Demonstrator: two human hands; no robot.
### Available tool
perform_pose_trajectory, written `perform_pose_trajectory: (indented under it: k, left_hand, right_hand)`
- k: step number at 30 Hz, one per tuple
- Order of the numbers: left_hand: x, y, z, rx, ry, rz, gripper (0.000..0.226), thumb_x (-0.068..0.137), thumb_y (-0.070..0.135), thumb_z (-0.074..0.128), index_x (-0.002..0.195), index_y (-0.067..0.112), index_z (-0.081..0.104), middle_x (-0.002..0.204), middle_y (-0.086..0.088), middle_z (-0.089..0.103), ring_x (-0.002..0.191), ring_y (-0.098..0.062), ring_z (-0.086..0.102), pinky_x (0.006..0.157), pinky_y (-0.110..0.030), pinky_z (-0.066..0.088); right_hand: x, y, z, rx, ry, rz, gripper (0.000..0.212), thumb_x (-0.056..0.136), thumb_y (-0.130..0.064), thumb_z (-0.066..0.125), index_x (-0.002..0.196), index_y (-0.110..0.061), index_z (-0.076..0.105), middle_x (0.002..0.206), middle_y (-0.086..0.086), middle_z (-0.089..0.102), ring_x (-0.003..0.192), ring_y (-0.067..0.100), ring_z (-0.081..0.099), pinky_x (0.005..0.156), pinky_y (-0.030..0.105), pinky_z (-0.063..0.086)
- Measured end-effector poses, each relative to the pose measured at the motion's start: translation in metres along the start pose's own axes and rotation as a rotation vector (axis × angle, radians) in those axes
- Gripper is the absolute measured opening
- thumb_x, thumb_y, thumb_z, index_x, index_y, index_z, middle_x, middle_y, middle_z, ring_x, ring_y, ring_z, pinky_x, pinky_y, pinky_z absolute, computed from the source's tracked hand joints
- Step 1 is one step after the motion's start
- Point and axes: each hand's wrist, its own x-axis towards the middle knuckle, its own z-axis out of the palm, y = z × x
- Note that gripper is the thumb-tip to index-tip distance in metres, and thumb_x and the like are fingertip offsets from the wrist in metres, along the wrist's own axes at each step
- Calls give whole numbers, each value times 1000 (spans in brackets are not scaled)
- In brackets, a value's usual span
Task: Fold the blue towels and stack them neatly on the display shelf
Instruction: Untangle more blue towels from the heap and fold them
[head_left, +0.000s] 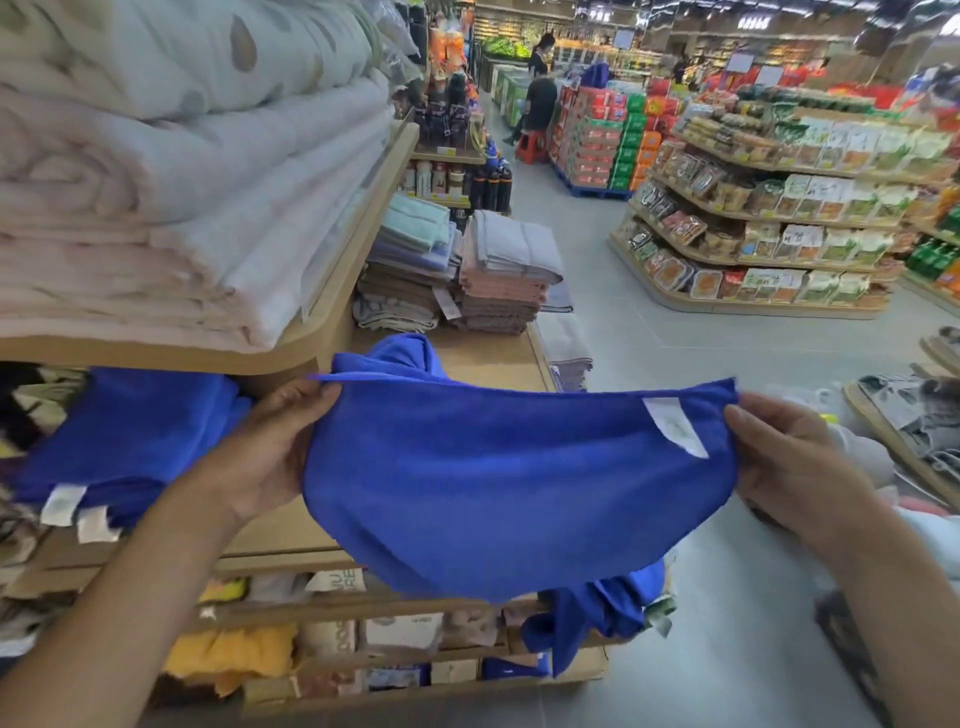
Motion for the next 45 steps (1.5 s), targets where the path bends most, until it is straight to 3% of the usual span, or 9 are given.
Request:
perform_pose_trajectory:
  k: [8, 15, 18, 23, 27, 31, 35, 39, 45]
  left_hand:
    - [-12, -23, -29, 284, 306, -5, 20, 95, 25, 62, 89, 35, 78, 79, 11, 73, 65, -3, 68, 50, -20, 53]
    - [31, -23, -65, 791, 532, 175, 7, 96, 26, 68, 93, 27, 74, 84, 14, 75, 79, 7, 66, 68, -15, 51]
    - [75, -18, -75, 889, 658, 83, 31, 99, 25, 61, 69, 18, 59, 63, 5, 60, 58, -8, 57, 59, -27, 43]
    - [123, -30, -78, 633, 579, -122, 20, 106, 10, 43, 105, 11, 64, 103, -12, 61, 88, -26, 60, 65, -25, 47]
    - [117, -46, -84, 894, 561, -63, 13, 99, 12, 59, 112, 15, 59, 116, -16, 62, 101, -24, 58, 93, -49, 54]
    - [83, -56, -97, 1128, 552, -175, 28, 93, 13, 67, 121, 9, 65, 124, -11, 67, 117, -26, 62, 103, -40, 47]
    - [13, -76, -104, 1322, 440, -393, 26, 95, 35, 59, 77, 19, 71, 74, 8, 74, 79, -20, 72, 76, -39, 57]
    - [-51, -105, -91, 1075, 281, -663, 34, 99, 34, 54, 77, 16, 73, 70, 6, 76, 53, -15, 70, 46, -25, 50]
    - [-82, -135, -56, 880, 503, -436, 15, 92, 43, 69, 86, 29, 69, 75, 3, 75, 55, -15, 71, 55, -25, 48]
  right_hand:
    - [25, 58, 33, -147, 167, 236, 9, 94, -14, 67, 97, -20, 72, 86, 3, 71, 74, 15, 69, 62, 30, 62]
    - [89, 79, 53, -403, 257, 180, 11, 101, -19, 64, 98, -14, 73, 67, -3, 55, 50, 9, 42, 46, 19, 37]
    - [137, 72, 65, -403, 293, 158, 12, 101, -17, 63, 98, -9, 71, 74, 6, 59, 41, 8, 54, 40, 19, 43]
    - [208, 89, 82, -300, 364, 152, 9, 104, -14, 57, 108, -7, 62, 90, 13, 68, 60, 12, 74, 58, 22, 60]
    - [217, 133, 81, -414, 294, 248, 29, 102, -11, 58, 129, -2, 56, 99, 7, 65, 78, 18, 73, 76, 32, 59]
    - [194, 153, 79, -784, 164, 344, 71, 95, -18, 69, 156, -10, 34, 142, 11, 55, 120, 30, 61, 95, 42, 51]
    - [139, 177, 91, -1006, -6, 154, 67, 97, -21, 65, 155, -15, 34, 154, 7, 43, 135, 26, 49, 105, 43, 48]
    - [89, 214, 101, -1180, -197, 44, 61, 102, -37, 58, 156, -18, 37, 164, -1, 31, 152, 19, 26, 122, 35, 26]
    - [78, 235, 103, -1409, -129, -112, 58, 103, -49, 47, 151, -17, 47, 160, 1, 41, 150, 23, 33, 123, 41, 28]
